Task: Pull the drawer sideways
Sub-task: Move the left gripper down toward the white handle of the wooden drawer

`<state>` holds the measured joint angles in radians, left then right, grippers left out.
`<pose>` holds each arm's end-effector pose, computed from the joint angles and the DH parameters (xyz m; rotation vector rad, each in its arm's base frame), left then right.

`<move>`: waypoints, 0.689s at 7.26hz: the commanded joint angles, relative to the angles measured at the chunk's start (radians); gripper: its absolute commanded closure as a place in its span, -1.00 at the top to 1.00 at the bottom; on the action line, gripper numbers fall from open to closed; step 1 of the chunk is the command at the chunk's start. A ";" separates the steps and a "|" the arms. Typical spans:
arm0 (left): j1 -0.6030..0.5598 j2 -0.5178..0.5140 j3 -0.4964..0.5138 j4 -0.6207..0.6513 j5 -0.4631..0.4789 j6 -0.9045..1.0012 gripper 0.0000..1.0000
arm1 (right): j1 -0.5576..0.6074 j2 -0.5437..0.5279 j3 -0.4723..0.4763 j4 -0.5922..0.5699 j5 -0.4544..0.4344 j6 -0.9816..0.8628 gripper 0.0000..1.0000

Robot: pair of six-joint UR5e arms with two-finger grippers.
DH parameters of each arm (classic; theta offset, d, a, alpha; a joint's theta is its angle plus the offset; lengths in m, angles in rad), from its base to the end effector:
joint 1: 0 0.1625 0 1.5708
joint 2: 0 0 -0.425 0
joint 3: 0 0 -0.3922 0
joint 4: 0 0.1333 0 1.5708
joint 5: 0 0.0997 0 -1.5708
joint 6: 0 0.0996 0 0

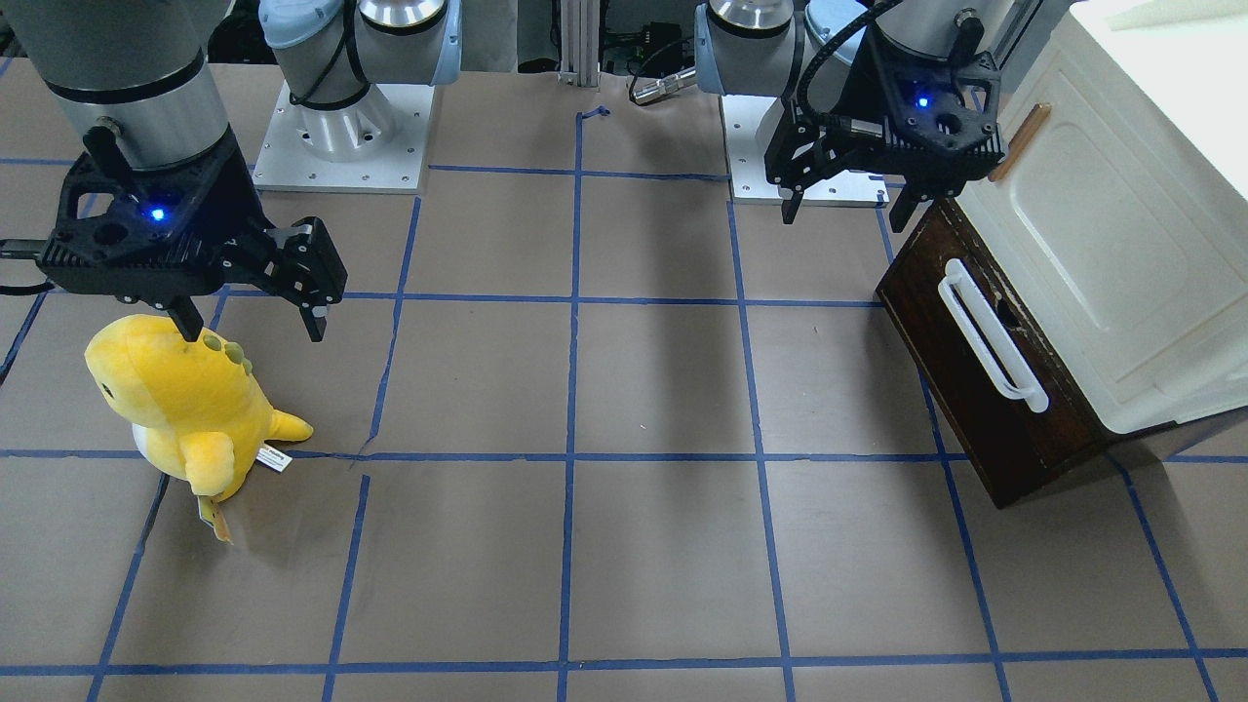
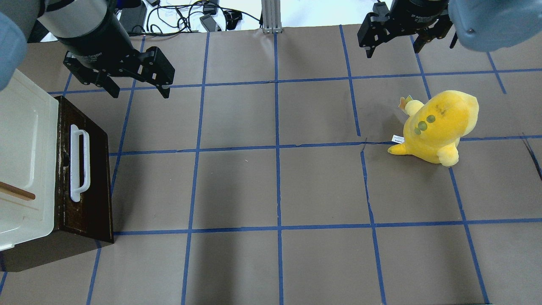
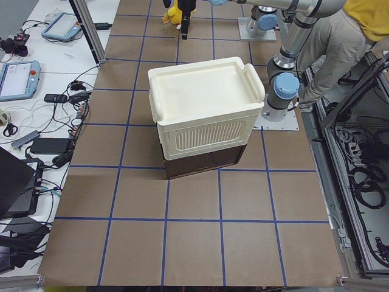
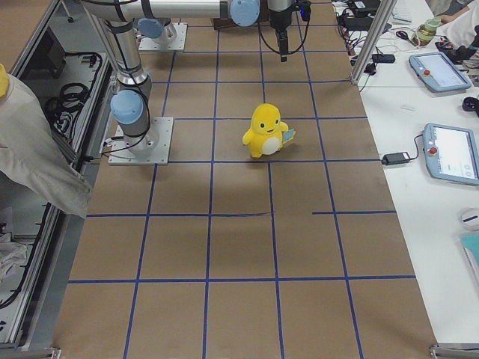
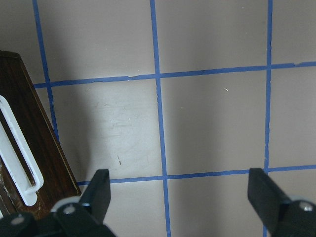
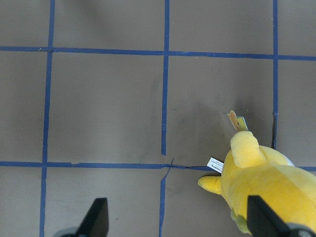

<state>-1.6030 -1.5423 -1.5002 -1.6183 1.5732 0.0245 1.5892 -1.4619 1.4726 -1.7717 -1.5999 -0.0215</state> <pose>-0.1485 -0.4783 0.5318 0.0889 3.1371 -0.0810 0.1406 -0.5526 0.5019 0.0575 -3.0977 0.2955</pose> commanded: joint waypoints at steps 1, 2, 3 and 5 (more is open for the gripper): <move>0.000 0.001 0.000 0.000 0.001 0.000 1.00 | 0.000 0.000 0.000 0.000 0.000 0.000 1.00; 0.000 0.002 0.000 -0.005 0.001 -0.002 1.00 | 0.000 0.000 0.000 0.000 0.000 0.000 1.00; 0.000 0.004 0.000 -0.015 0.001 -0.002 1.00 | 0.000 0.000 0.000 0.000 0.002 0.000 1.00; 0.000 0.005 0.000 -0.017 0.001 -0.002 1.00 | 0.000 0.000 0.000 0.000 0.000 0.000 1.00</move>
<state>-1.6030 -1.5373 -1.5002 -1.6326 1.5739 0.0225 1.5892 -1.4619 1.4726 -1.7717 -1.5996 -0.0215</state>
